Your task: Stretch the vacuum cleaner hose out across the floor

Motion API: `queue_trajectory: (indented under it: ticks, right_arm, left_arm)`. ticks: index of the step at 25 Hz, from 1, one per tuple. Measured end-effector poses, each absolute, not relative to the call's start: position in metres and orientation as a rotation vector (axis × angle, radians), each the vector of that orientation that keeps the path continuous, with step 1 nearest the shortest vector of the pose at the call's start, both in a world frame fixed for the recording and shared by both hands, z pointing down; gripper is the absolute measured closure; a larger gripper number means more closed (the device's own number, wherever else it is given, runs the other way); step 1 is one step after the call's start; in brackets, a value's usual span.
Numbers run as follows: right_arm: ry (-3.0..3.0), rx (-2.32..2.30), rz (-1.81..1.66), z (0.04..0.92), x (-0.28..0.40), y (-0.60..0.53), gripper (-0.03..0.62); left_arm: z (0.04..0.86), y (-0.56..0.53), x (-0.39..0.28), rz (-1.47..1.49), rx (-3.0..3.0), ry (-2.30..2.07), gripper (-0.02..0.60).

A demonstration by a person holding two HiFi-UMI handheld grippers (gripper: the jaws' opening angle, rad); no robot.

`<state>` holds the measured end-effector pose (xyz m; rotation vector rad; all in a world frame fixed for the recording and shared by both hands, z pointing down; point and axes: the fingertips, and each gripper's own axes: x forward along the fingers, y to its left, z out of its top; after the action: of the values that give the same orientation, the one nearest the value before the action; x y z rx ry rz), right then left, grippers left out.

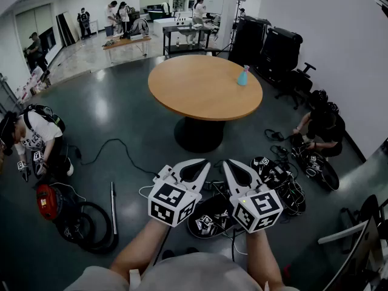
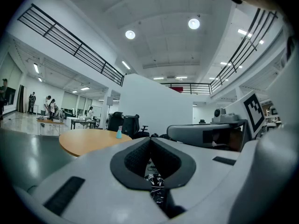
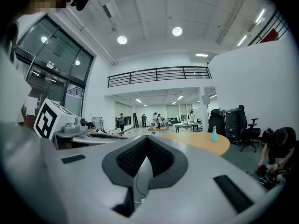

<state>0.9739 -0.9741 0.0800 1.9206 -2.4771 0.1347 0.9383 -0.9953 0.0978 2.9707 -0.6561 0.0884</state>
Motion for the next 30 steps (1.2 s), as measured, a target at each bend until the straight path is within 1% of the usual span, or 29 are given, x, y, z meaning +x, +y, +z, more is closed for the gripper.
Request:
queue_trajectory:
  ticks: [6, 18, 24, 30]
  right_arm:
    - [-2.502, 1.901, 0.155, 0.082, 0.974, -0.981, 0.588]
    - [-2.553, 1.795, 0.166, 0.084, 0.960, -0.990, 0.588]
    - [-2.651, 1.603, 0.161, 0.085, 0.911, -1.001, 0.588]
    - [-2.773, 1.334, 0.150, 0.097, 0.834, -1.008, 0.588]
  left_arm:
    - [0.099, -1.001, 0.940, 0.087, 2.965, -0.673, 0.574]
    - [0.099, -1.009, 0.919, 0.097, 2.926, -0.802, 0.574]
    - [0.104, -1.011, 0.866, 0.118, 2.844, -1.009, 0.574]
    - [0.122, -1.007, 0.783, 0.127, 2.702, -1.285, 0.574]
